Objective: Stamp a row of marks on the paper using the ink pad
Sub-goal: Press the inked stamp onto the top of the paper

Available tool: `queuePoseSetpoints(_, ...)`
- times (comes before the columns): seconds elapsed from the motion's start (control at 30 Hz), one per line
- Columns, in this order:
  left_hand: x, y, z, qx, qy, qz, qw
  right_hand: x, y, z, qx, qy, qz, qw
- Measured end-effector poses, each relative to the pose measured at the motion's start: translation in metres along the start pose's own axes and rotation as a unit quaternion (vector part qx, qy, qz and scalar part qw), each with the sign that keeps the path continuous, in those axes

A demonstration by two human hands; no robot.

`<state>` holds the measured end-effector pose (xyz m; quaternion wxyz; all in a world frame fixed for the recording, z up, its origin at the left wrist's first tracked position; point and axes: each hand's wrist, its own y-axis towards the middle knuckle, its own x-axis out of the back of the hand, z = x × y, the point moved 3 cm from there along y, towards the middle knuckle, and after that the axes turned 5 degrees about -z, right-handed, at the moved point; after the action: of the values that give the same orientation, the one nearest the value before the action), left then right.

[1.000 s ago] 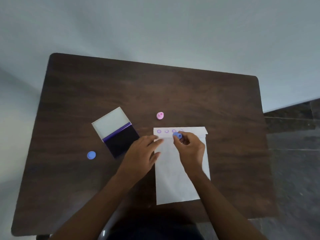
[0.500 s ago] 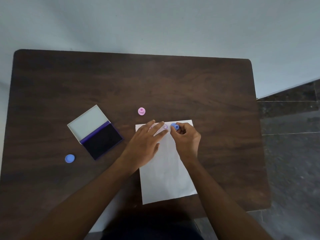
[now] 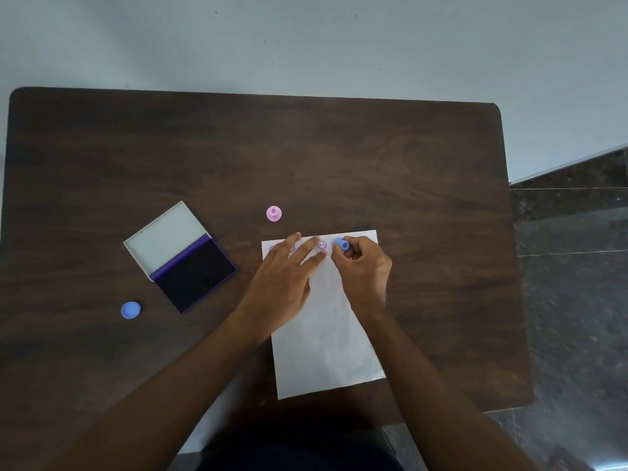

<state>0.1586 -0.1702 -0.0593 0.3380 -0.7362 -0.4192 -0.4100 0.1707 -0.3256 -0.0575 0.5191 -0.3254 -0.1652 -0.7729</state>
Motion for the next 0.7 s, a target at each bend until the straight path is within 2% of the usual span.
queuePoseSetpoints(0.7, 0.0018, -0.0008, -0.0013, 0.011, -0.006, -0.017, 1.0, -0.0081, 0.0028, 0.0075, -0.022, -0.017, 0.031, 0.999)
